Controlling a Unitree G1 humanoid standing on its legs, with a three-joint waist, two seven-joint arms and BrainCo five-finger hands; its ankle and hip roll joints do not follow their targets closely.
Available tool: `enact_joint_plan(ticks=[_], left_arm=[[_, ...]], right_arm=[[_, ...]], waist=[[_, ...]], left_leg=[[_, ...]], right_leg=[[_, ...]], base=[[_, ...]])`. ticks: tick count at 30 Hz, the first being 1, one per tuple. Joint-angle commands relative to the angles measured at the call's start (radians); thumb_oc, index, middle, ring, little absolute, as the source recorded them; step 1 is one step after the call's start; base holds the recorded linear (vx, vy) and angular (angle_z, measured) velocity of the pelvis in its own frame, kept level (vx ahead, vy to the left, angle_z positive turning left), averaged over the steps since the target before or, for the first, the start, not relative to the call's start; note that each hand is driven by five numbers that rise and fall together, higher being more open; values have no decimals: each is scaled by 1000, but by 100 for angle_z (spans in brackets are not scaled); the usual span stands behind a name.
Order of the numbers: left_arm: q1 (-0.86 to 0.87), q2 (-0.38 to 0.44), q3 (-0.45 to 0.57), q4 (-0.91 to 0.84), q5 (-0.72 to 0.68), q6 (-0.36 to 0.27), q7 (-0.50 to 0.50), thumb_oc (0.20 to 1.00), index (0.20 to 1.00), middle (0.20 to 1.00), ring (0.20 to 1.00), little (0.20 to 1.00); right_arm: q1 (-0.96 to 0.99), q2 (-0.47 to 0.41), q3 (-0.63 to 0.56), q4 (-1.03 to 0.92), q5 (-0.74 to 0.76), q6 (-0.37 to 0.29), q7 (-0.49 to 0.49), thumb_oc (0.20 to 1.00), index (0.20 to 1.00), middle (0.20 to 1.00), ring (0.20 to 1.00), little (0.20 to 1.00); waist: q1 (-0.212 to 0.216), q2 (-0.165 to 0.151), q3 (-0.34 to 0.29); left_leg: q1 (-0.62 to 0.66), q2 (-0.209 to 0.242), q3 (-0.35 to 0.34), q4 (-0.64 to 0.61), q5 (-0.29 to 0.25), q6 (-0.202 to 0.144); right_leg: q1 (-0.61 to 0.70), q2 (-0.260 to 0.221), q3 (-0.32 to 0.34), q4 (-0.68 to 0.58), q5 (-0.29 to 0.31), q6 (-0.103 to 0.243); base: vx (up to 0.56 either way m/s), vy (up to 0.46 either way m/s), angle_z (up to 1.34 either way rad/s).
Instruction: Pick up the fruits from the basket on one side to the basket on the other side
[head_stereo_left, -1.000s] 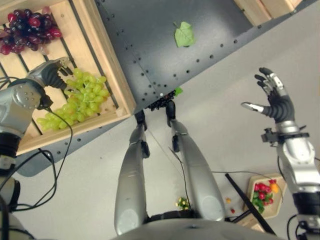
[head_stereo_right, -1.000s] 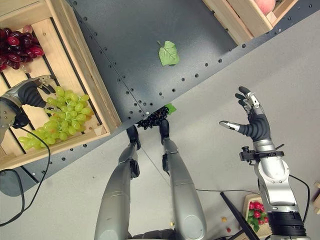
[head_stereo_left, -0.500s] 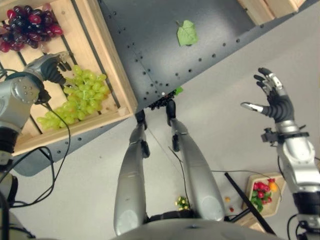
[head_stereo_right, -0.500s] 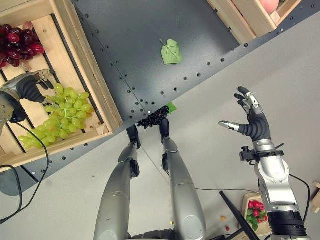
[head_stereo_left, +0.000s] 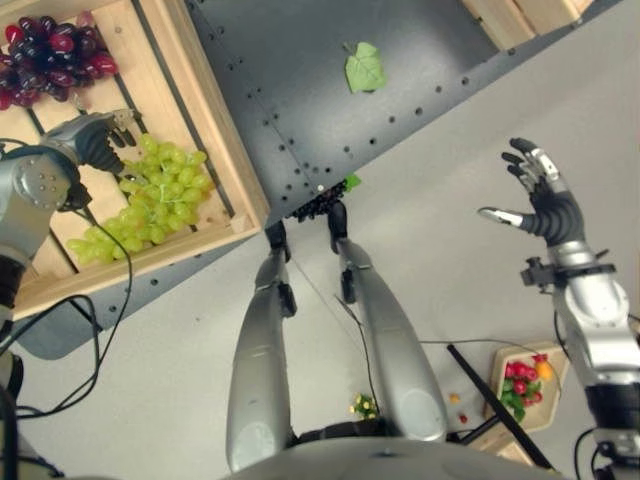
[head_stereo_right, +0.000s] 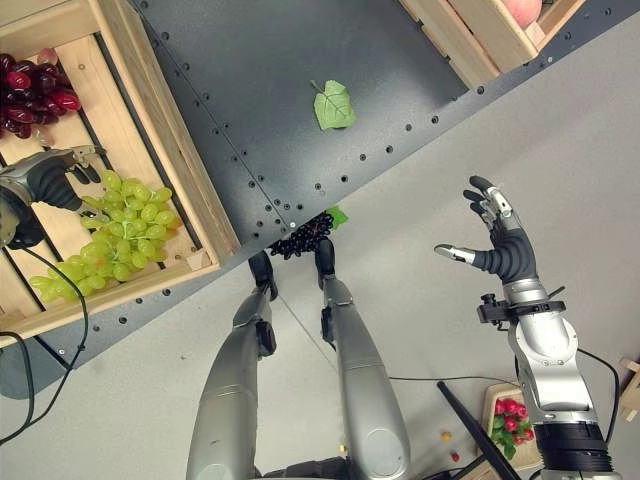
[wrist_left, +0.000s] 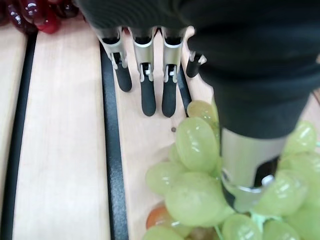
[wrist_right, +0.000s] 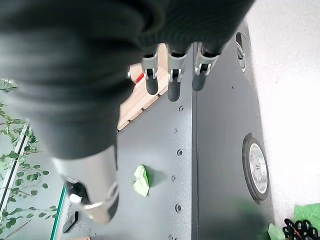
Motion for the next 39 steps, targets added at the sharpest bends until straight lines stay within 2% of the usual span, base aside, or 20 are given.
enact_joint_plan(ticks=[1,6,11,18,26,30,34,39], left_arm=[[33,-35,-28,-31,-3,-12,-46,1000,1000,1000,1000,1000],[35,-104,-36,-80,-8,-1,-63,1000,1000,1000,1000,1000],[27,-192,-50,-147,-74,2,-88,1000,1000,1000,1000,1000],[72,-229,-66,-263,-142,4,-163,1000,1000,1000,1000,1000],[129,-183,-33,-356,-222,-14,-201,1000,1000,1000,1000,1000],[178,-109,6,-420,-300,-15,-229,1000,1000,1000,1000,1000],[213,-55,30,-437,-292,-27,-236,1000,1000,1000,1000,1000],[250,-34,50,-445,-281,-36,-247,1000,1000,1000,1000,1000]], right_arm=[[1,15,-34,-68,16,-20,9,1000,1000,1000,1000,1000],[-6,17,-32,-60,14,-14,6,1000,1000,1000,1000,1000],[-14,20,-19,-62,14,-10,7,1000,1000,1000,1000,1000],[-14,22,-21,-69,13,2,13,1000,1000,1000,1000,1000],[-6,18,-25,-71,14,5,20,1000,1000,1000,1000,1000],[10,16,-37,-77,15,7,30,1000,1000,1000,1000,1000],[10,15,-38,-76,14,7,42,1000,1000,1000,1000,1000],[9,10,-37,-81,20,6,51,1000,1000,1000,1000,1000]], waist=[[25,-26,0],[21,-33,0],[18,-37,0],[20,-35,0],[26,-23,0],[34,-11,0],[40,-4,0],[43,3,0]], left_leg=[[46,18,-19,23,-75,-16],[43,18,-22,22,-73,-16],[49,17,-25,14,-68,-17],[60,13,-22,-5,-62,-18],[69,11,-22,-10,-61,-19],[71,8,-26,-14,-57,-21],[72,6,-27,-17,-55,-19],[76,7,-26,-12,-56,-21]], right_leg=[[37,-33,-19,15,-17,61],[36,-34,-21,16,-16,60],[38,-33,-21,13,-12,59],[45,-31,-20,1,-5,59],[47,-31,-20,6,-5,58],[51,-31,-20,3,-2,59],[52,-30,-18,-1,-1,59],[56,-32,-18,4,-3,58]], base=[[0,0,0],[0,0,0],[0,0,0],[3,0,2],[0,0,0],[0,0,0],[0,0,0],[0,0,0]])
